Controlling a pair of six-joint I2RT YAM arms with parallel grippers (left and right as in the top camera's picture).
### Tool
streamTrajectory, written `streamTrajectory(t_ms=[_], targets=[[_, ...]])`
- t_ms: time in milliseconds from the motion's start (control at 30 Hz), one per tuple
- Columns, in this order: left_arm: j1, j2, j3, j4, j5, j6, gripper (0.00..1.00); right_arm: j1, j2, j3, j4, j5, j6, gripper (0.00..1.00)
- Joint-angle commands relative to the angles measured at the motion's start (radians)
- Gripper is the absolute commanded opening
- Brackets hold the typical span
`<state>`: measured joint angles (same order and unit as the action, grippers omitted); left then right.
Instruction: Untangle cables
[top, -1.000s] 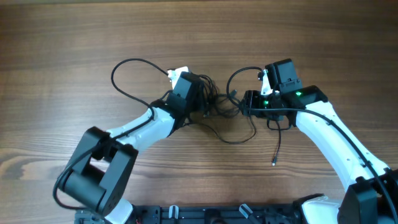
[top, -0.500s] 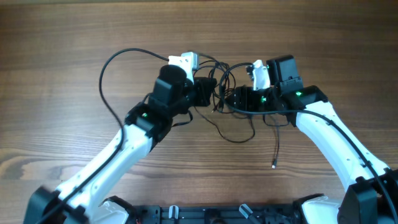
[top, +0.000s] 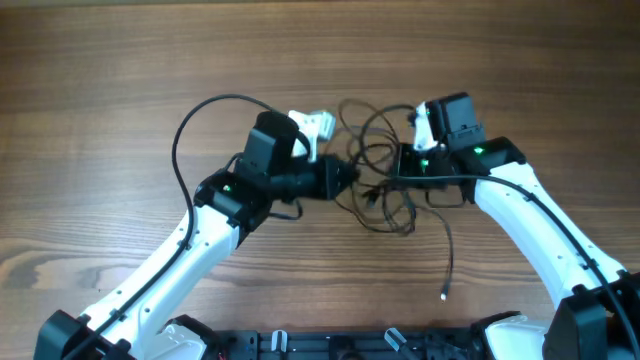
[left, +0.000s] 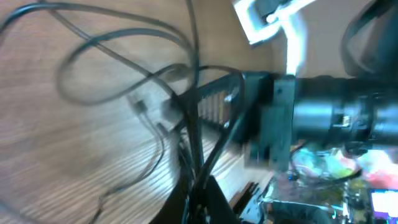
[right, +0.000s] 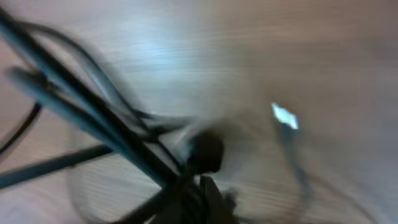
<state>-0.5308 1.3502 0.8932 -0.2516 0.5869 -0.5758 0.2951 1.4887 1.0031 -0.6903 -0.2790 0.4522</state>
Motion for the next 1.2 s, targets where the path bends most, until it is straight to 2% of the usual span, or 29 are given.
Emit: streamTrajectory(t_ms=[0,67,200,233,333,400,500,533,567,633,733,800,867,1000,1067,1100,1133,1167], targets=[[0.067,-0.011,0.003,-0.217,-0.057,0.132,0.04,-0.006,0.013,0.0,-0.083,0.514,0.182,0.04],[0.134,-0.011,0.003,-0.278,-0.109,0.131,0.04,-0.006,0.013,0.0,-0.078,0.515,0.183,0.04],[0.247,-0.011,0.003,-0.282,-0.109,0.131,0.04,-0.006,0.013,0.0,-0.065,0.443,0.156,0.04],[0.275,-0.011,0.003,-0.287,-0.109,0.131,0.1,-0.006,0.013,0.001,-0.058,0.411,0.145,0.04],[0.335,-0.011,0.003,-0.336,-0.11,0.142,0.13,-0.008,0.008,0.001,-0.052,0.414,0.15,0.04],[0.377,-0.011,0.003,-0.371,-0.11,0.181,0.23,-0.028,-0.011,0.001,-0.059,0.42,0.153,0.04],[0.448,-0.011,0.003,-0.402,-0.074,0.18,0.29,-0.073,-0.059,0.001,-0.047,0.369,0.146,0.04],[0.465,-0.011,0.003,-0.405,-0.019,0.18,0.36,-0.081,-0.078,0.001,-0.015,0.265,0.084,0.04],[0.475,-0.011,0.003,-0.397,0.06,0.18,0.46,-0.083,-0.101,0.001,0.047,0.051,-0.063,0.04],[0.469,-0.011,0.003,-0.361,0.215,0.18,0.59,-0.083,-0.133,0.001,0.164,-0.406,-0.233,0.04],[0.435,-0.011,0.003,-0.316,0.371,0.184,0.68,-0.083,-0.147,0.001,0.327,-0.723,-0.208,0.04],[0.397,-0.011,0.003,-0.286,0.451,0.24,0.71,-0.082,-0.147,0.001,0.416,-0.803,-0.152,0.04],[0.37,-0.011,0.003,-0.261,0.444,0.262,0.74,-0.082,-0.147,0.001,0.443,-0.829,-0.128,0.04],[0.364,-0.011,0.003,-0.245,0.301,0.262,0.77,-0.082,-0.147,0.001,0.436,-0.845,-0.128,0.04],[0.364,-0.011,0.003,-0.245,0.294,0.262,0.78,-0.082,-0.147,0.001,0.436,-0.845,-0.127,0.04],[0.364,-0.011,0.003,-0.245,0.294,0.262,0.72,-0.082,-0.147,0.001,0.438,-0.856,-0.126,0.04],[0.364,-0.011,0.003,-0.246,0.294,0.262,0.56,-0.082,-0.147,0.001,0.442,-0.855,-0.124,0.04],[0.361,-0.011,0.003,-0.247,0.294,0.262,0.45,-0.082,-0.147,0.001,0.447,-0.855,-0.111,0.04]])
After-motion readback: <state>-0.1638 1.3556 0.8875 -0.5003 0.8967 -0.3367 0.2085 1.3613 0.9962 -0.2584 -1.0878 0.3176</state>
